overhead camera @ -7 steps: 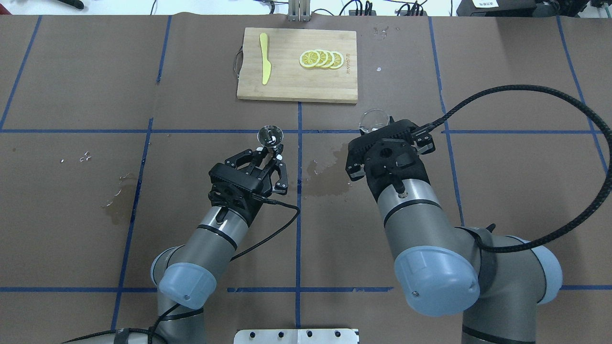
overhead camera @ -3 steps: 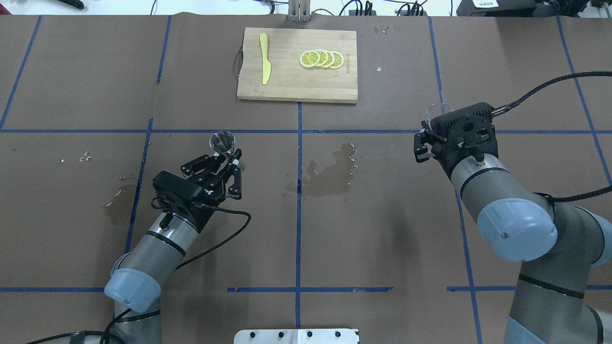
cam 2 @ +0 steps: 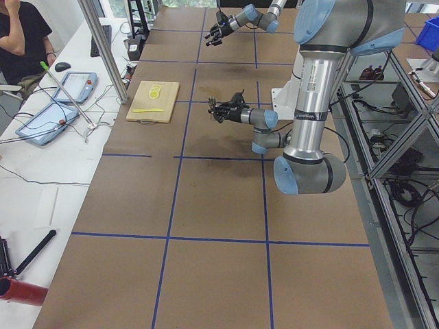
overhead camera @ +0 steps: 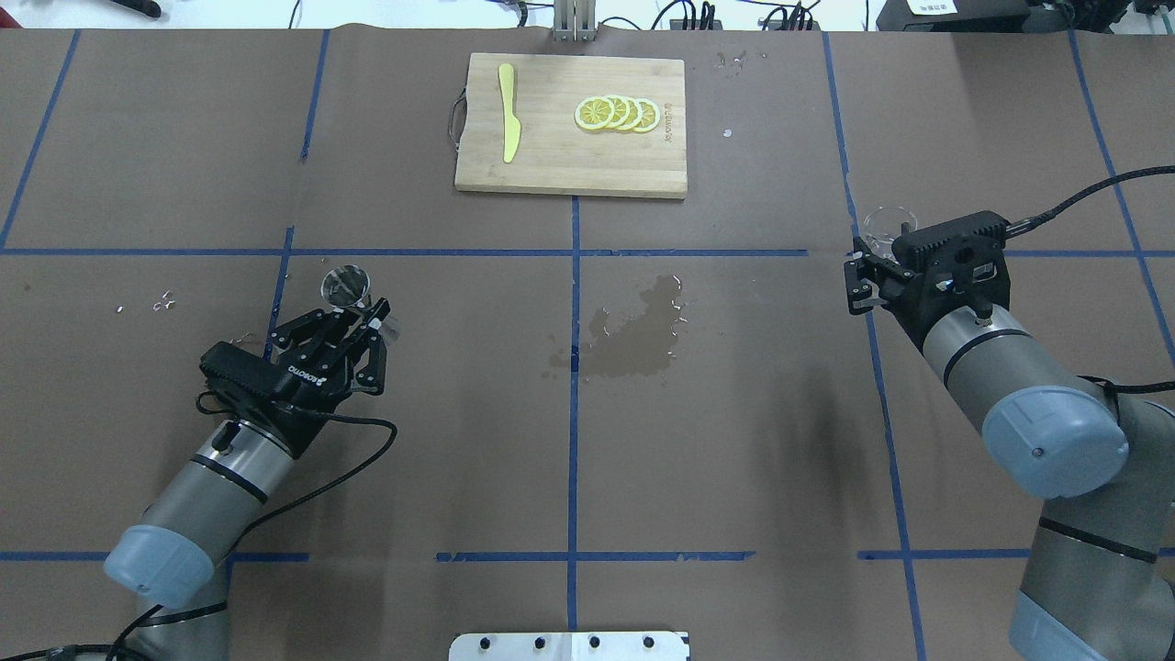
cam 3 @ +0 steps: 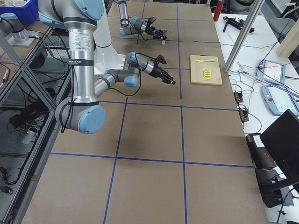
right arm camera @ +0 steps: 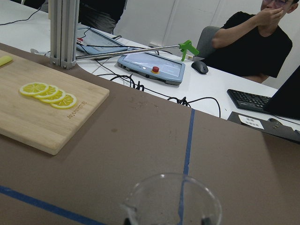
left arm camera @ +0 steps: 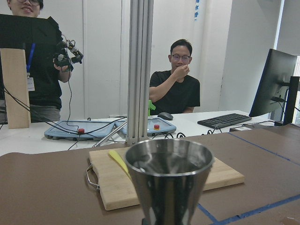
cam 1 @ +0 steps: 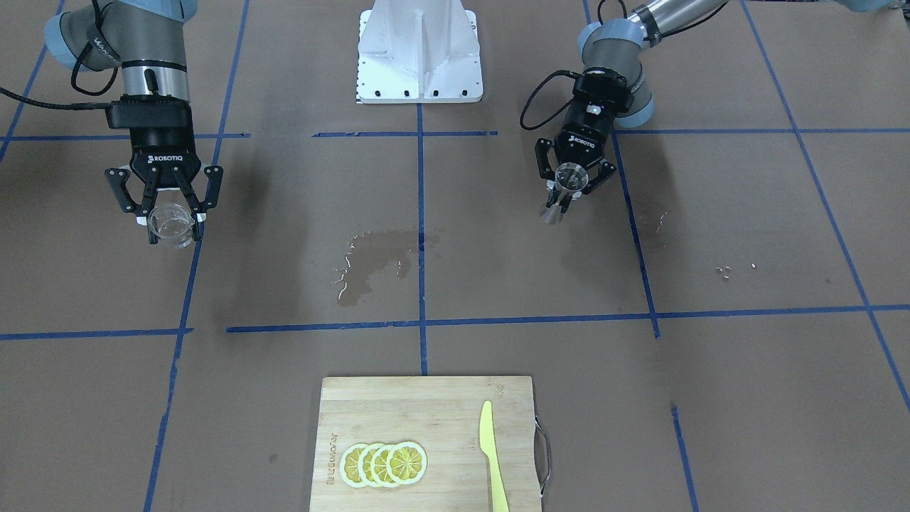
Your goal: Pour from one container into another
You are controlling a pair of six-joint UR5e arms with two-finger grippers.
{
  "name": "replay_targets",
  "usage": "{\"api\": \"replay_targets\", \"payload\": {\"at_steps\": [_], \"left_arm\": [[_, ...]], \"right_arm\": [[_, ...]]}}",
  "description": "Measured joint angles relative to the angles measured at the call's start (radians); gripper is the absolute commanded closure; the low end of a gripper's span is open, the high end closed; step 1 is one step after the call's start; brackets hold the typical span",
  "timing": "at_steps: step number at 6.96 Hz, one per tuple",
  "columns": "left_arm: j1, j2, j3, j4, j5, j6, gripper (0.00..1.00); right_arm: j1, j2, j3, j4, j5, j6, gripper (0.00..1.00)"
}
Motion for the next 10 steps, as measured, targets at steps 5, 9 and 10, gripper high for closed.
{"api": "replay_targets", "payload": {"at_steps": [5,9,10], "left_arm": [[0.004,0.230,0.010,-0.059,0.056,-0.178,1.00],[0.069,0.259,0.059,-0.064,0.199,-0.320,1.00],[0.080,0.235,0.087,-0.064,0.212,-0.316,1.00]], "right_arm": [[-0.001,-0.002,-0.028,0.024,-0.002,0.000,0.86],[-0.001,0.001,-0.020,0.026,-0.003,0.002,0.85],[-0.002,0.001,-0.016,0.026,-0.003,0.004,0.85]]}}
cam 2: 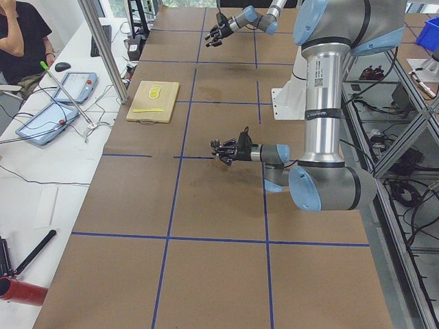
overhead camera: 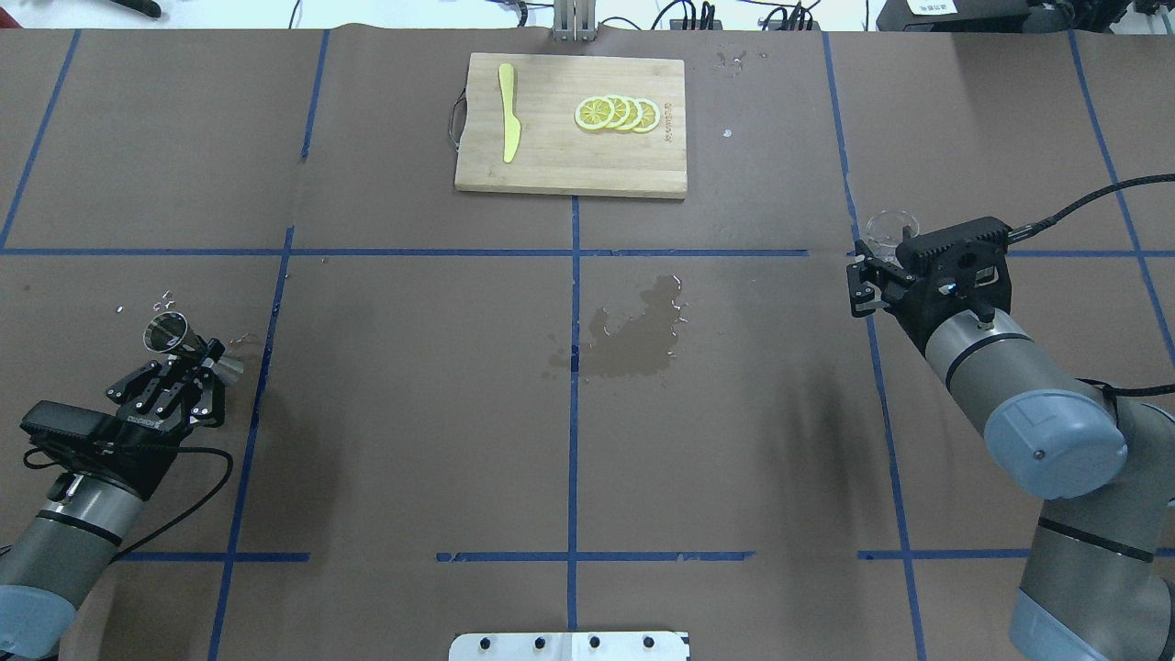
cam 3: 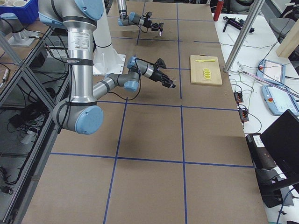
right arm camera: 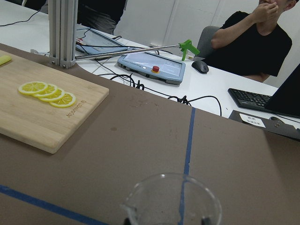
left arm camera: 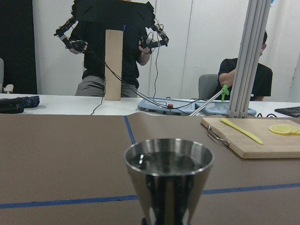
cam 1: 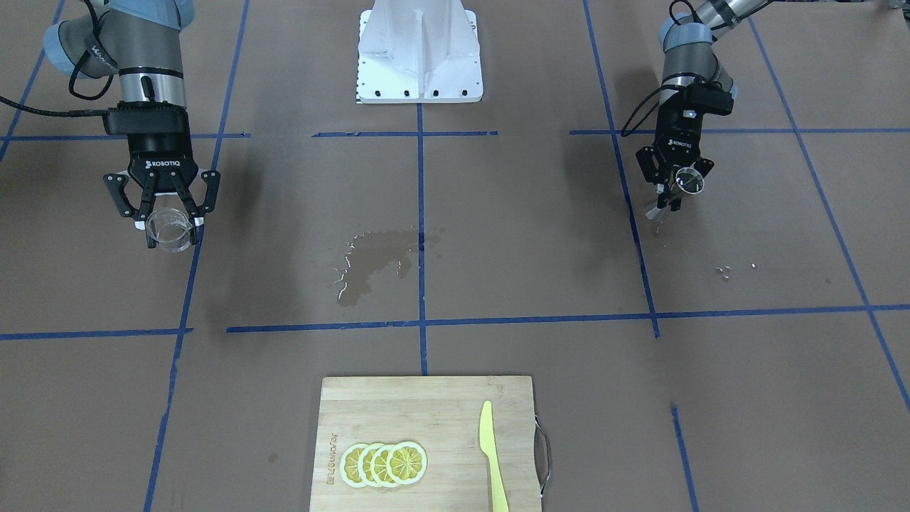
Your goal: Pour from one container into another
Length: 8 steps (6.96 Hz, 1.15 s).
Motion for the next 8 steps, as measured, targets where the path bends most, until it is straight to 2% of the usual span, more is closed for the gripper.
{"api": "replay_targets", "payload": {"at_steps": [8], "left_arm": [[0.017,-0.011,0.029,-0.003,0.003,0.049,1.00]], "right_arm": [[-0.001,0.001,0.028,-0.001,-0.001,0.005,0.84]]}}
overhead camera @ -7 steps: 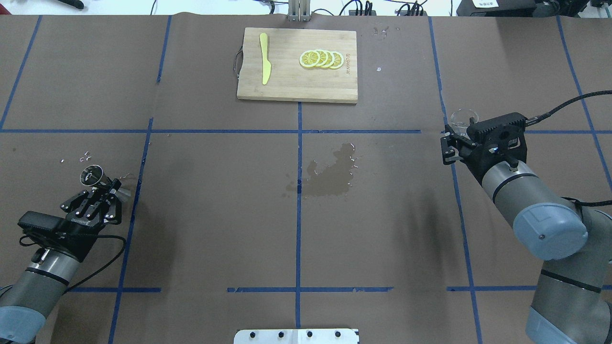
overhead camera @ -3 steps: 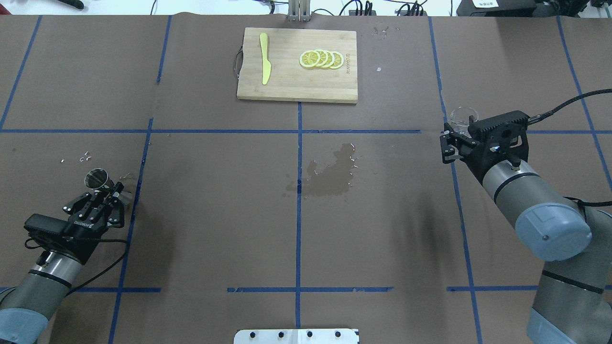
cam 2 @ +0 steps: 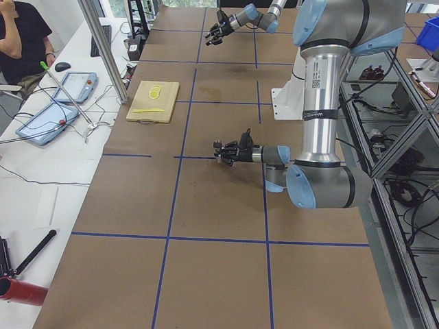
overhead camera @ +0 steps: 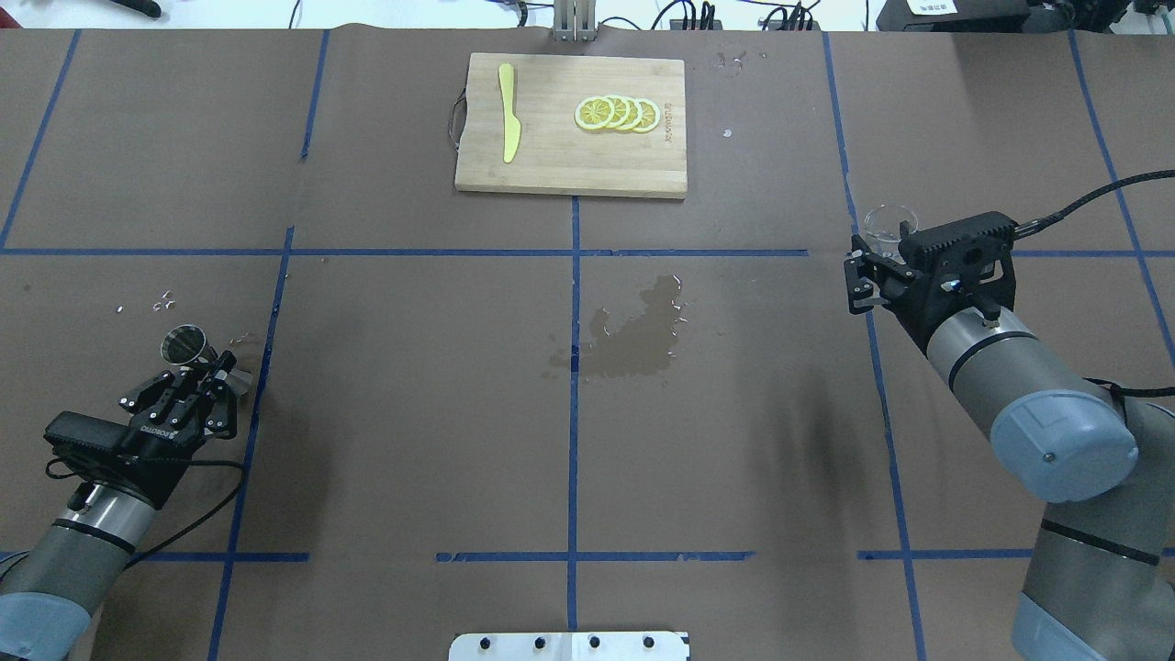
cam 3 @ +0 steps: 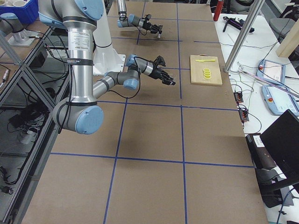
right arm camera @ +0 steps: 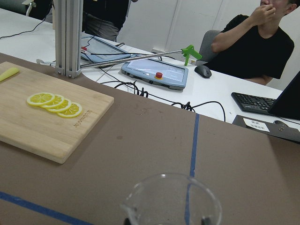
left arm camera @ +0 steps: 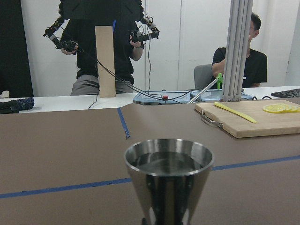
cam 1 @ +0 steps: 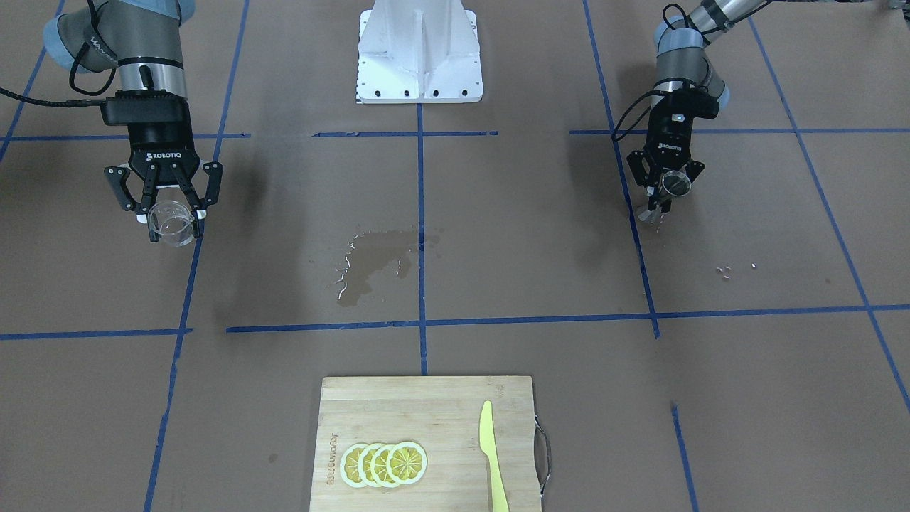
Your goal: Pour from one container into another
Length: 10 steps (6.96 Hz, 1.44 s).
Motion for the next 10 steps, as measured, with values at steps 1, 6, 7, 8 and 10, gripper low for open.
{"api": "replay_targets", "payload": {"at_steps": [1,6,7,8,10], "left_arm": [[0.001,0.000,0.006,-0.002,-0.001,-0.003,1.00],[0.010,0.000,0.020,-0.002,-0.011,-0.004,1.00],[0.014,0.000,0.022,-0.001,-0.011,-0.004,0.97],[0.015,0.000,0.024,-0.001,-0.012,-0.004,0.93],[0.016,0.000,0.026,-0.003,-0.012,-0.003,0.76]], "right_arm": [[0.000,0.000,0.004,0.000,0.000,0.000,0.84],[0.000,0.014,0.009,0.000,0.000,0.000,0.84],[0.000,0.015,0.009,0.000,0.000,0.000,0.84],[0.000,0.015,0.011,0.000,0.000,0.000,0.84],[0.000,0.015,0.019,-0.001,0.000,0.000,0.84]]}}
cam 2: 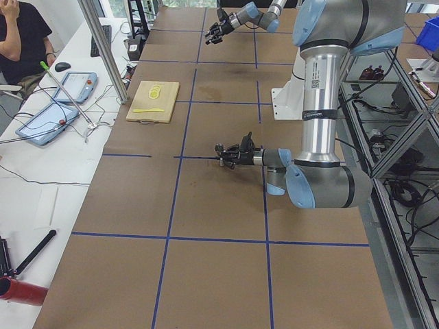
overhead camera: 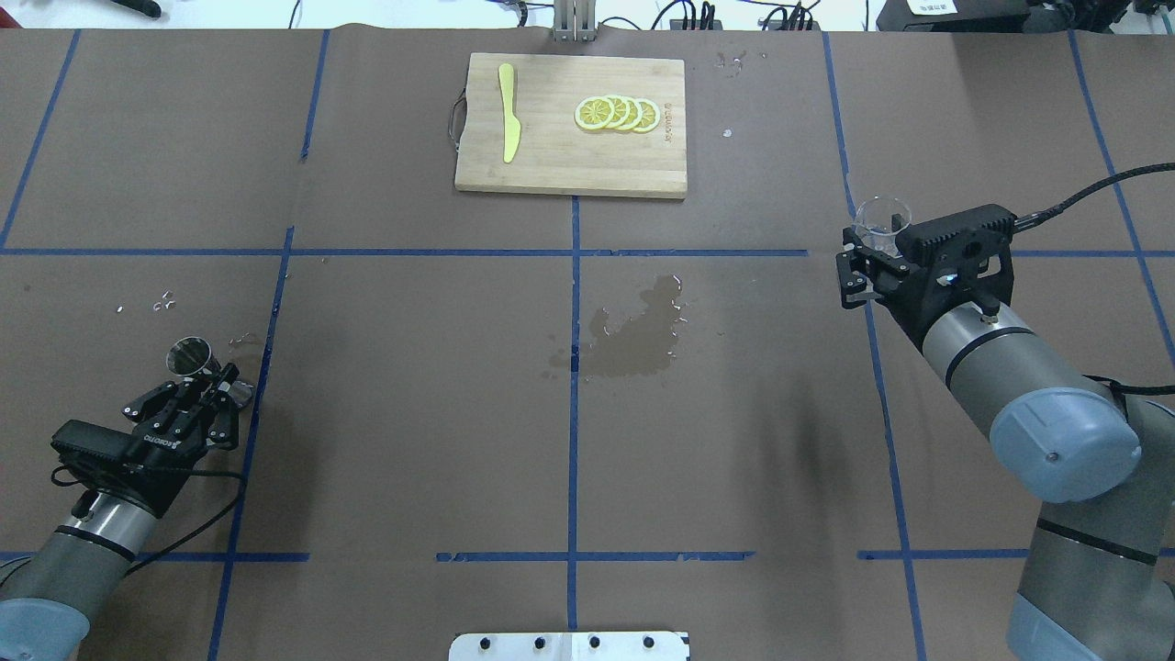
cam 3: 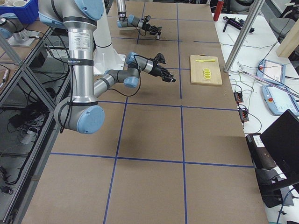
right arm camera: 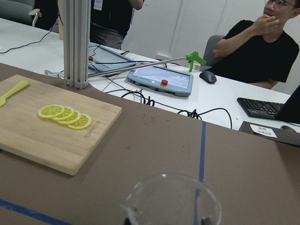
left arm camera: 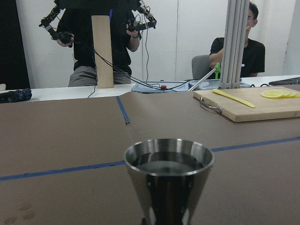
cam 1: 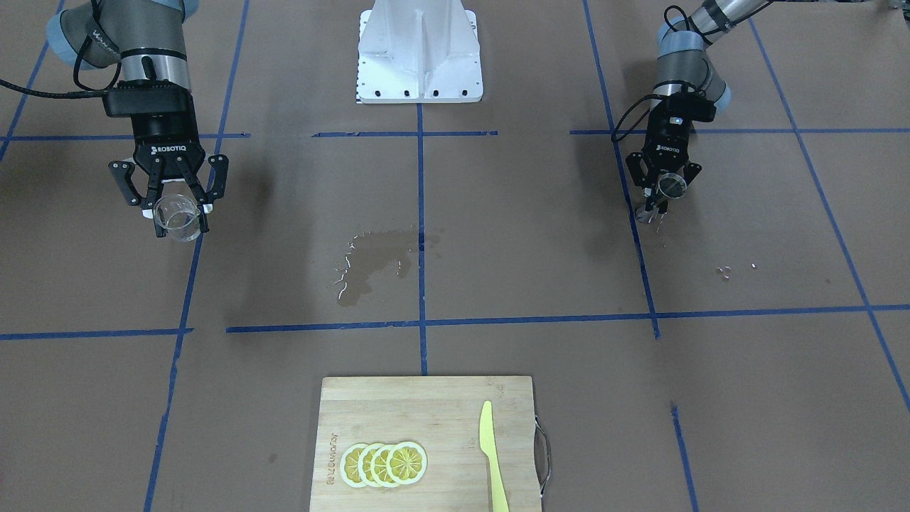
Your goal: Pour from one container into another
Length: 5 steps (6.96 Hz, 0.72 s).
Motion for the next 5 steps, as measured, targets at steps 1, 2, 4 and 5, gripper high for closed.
{"api": "replay_targets", "payload": {"at_steps": [1,2,4,5], "left_arm": [[0.000,0.000,0.000,-0.002,-0.001,0.000,0.60],[0.000,0.000,-0.001,-0.004,-0.004,0.000,0.55],[-0.001,0.002,-0.003,-0.006,-0.012,-0.001,0.52],[-0.001,0.003,-0.003,-0.006,-0.014,-0.001,0.37]], "right_arm": [[0.000,0.000,0.003,0.000,0.000,0.000,0.84],[0.000,0.000,0.005,0.000,0.000,0.000,0.84],[0.000,0.000,0.008,-0.001,0.000,0.000,0.84],[0.000,0.001,0.009,-0.001,0.000,0.000,0.84]]}}
